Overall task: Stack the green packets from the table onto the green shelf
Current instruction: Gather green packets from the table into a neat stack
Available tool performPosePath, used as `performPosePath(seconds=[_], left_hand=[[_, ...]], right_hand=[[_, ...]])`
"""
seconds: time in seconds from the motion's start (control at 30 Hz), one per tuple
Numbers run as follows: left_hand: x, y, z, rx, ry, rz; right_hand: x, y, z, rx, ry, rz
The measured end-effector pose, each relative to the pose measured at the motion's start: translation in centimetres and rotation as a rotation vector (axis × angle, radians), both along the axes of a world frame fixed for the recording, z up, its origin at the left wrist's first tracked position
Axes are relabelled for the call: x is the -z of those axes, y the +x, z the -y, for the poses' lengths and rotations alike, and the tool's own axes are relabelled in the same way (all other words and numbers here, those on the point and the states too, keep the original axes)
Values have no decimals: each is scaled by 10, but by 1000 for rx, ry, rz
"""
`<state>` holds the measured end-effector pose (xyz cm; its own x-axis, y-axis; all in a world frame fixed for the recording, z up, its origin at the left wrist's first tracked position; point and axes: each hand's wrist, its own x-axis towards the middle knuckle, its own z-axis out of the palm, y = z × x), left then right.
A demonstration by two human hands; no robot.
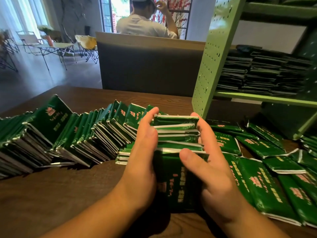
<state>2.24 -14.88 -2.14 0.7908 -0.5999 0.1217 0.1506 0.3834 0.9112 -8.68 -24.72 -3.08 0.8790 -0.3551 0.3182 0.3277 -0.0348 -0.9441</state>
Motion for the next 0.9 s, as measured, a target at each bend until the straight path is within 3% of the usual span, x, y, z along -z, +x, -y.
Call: performPosePath(seconds=[0.17,0.23,0.33,0.4,0.73,0.9], left_hand=[[10,9,-8,-79,9,352],[-10,2,-7,-1,-99,269],[4,-10,-9,-166,-26,453],[12,-10,-17,-134,-49,619],[11,-8,-14,41,-16,400],[10,1,-8,43,-15,426]], right_hand=[[1,-7,-7,-45,-15,59],[-1,-8,-7,-59,-86,91],[-4,-4,1,6,-124,107],[-3,-1,4,21,-169,104],[1,1,-1,55,-193,80],[3,2,-6,53,-165,97]])
